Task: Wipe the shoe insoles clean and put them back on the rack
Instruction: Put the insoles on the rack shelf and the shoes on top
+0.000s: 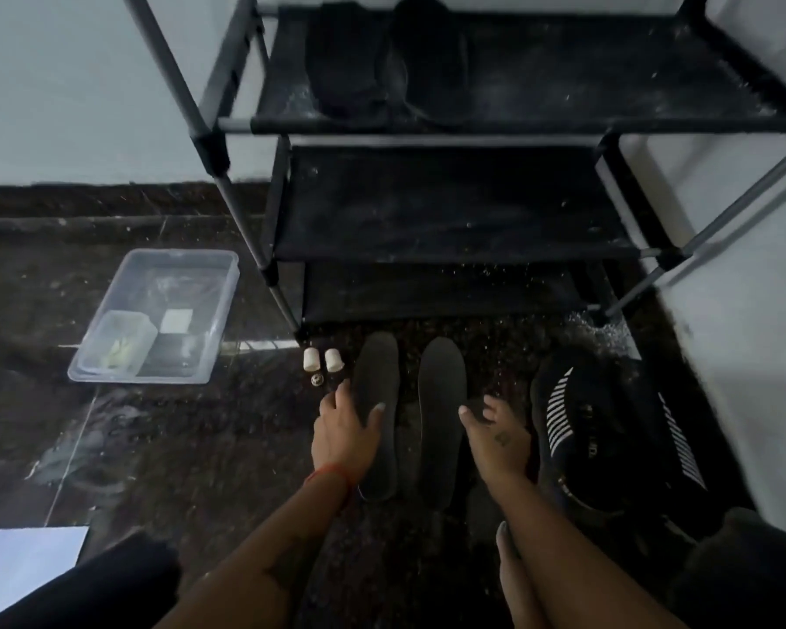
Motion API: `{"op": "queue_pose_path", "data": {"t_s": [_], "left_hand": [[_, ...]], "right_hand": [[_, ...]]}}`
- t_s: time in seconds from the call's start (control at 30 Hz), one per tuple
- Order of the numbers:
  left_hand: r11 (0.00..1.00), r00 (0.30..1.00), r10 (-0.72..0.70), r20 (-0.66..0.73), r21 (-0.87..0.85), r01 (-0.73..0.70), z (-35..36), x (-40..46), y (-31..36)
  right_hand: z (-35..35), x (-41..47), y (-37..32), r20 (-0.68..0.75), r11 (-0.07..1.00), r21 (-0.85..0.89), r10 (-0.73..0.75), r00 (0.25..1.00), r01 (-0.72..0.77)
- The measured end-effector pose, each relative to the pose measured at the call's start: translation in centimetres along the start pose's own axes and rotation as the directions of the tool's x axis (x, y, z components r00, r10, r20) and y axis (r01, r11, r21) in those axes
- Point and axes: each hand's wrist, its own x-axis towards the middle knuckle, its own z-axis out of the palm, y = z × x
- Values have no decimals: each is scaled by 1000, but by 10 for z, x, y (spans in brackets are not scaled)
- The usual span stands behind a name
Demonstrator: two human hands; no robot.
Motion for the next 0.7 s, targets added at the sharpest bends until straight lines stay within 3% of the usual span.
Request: {"op": "queue_pose_path", "data": {"t_s": [0.13,0.3,0.47,0.6,0.7], "left_hand": [[988,985,-152,80,45,148,35,21,-27],[973,970,-227,89,53,223,62,33,-42],[958,957,-274,95,-58,280,67,39,-41],[909,935,-274,225,-258,328,57,41,-37],[866,918,-246,310,-356,352,44,37,-32]], "right_hand": [[23,19,30,33,980,-154,134,990,-128],[54,25,47,-2,956,-235,179,984,-174],[64,32,52,-27,972,-88,214,976,-216],[50,35,44,180,919,135,345,921,-371],[29,30,31,297,891,193,346,890,-411]]}}
